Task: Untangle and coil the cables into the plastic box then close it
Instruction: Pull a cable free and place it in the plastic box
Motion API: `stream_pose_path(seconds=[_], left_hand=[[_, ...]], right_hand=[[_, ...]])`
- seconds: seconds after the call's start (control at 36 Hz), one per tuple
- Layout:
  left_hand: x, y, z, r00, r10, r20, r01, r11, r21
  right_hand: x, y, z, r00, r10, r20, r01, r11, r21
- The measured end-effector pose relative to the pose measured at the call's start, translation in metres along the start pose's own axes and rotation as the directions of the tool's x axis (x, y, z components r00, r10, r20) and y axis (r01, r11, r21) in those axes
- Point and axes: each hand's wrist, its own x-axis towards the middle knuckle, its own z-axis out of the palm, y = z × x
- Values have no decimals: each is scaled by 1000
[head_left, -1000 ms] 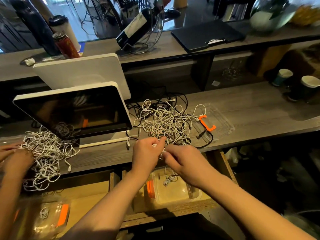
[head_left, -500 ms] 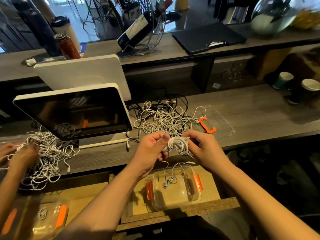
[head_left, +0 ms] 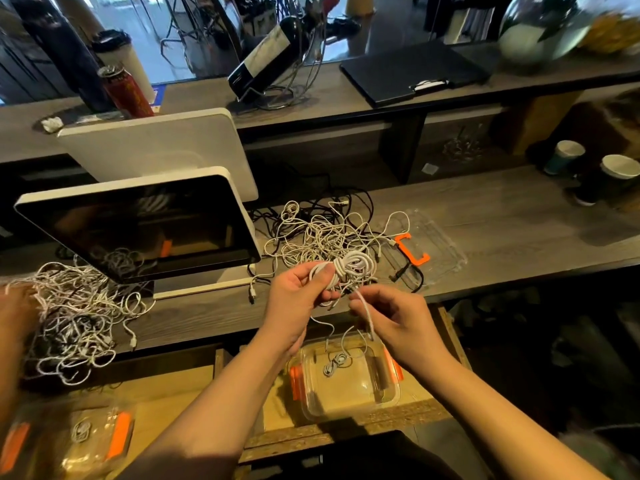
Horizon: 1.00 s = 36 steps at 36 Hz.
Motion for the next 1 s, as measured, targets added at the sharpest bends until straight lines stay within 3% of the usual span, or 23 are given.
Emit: stream_pose_path(seconds=[0.19,0.42,0.64,0.81,0.92,1.0], left_hand=[[-3,-4,5,996,77,-49,-70,988,139],[-5,-3,6,985,168,39,-171,920,353],[-8,-1,7,984,84,158,-143,899,413],[-4,10,2,962,40,269,-191,803,565],[-5,15,1,934,-54,353,-203,734,648],[-5,20,0,914,-64,401,-233,728,645]], right_hand=[[-1,-3,5,991,42,129,-39,999,-26],[5,-2,6,997,-23,67,28,996,-86],[10,-9,6,982,-174,-71,145,944,-297],[8,-13,10,961,-228,-157,143,895,-423],[10,-19,9,967,-188,-173,109,916,-386],[14,-23,8,979,-79,-189,24,961,-277]])
